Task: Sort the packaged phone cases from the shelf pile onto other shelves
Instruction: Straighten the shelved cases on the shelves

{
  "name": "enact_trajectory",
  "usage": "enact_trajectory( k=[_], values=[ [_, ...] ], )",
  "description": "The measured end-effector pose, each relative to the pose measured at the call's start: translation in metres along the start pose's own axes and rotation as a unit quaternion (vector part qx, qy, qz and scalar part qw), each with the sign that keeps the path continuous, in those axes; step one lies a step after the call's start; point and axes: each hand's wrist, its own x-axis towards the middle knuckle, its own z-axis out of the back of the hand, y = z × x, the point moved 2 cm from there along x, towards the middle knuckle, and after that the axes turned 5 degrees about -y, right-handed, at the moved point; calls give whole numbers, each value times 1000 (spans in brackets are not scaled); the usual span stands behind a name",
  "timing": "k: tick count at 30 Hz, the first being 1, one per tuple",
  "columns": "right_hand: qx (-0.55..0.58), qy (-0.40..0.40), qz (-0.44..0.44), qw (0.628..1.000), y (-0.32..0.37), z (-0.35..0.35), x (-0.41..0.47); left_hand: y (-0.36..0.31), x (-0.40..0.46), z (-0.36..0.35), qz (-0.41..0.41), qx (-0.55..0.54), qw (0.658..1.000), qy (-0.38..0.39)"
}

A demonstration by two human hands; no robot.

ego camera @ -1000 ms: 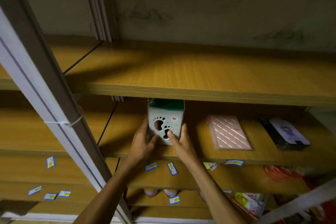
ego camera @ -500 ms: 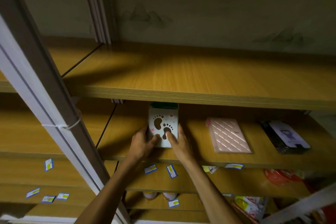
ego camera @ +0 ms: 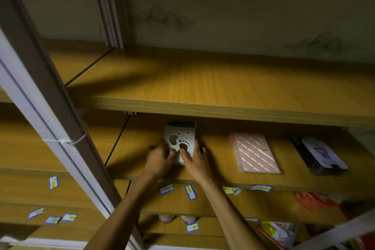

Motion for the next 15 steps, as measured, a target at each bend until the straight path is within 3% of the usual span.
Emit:
enact_trajectory(
  k=[7, 15],
  values=[
    [-43, -27, 35, 998, 7, -3, 0, 4, -1, -1, 16, 33, 999, -26],
    [18, 17, 6, 1000, 8, 11, -12, -9, -14, 1, -1, 84, 995, -47]
  ],
)
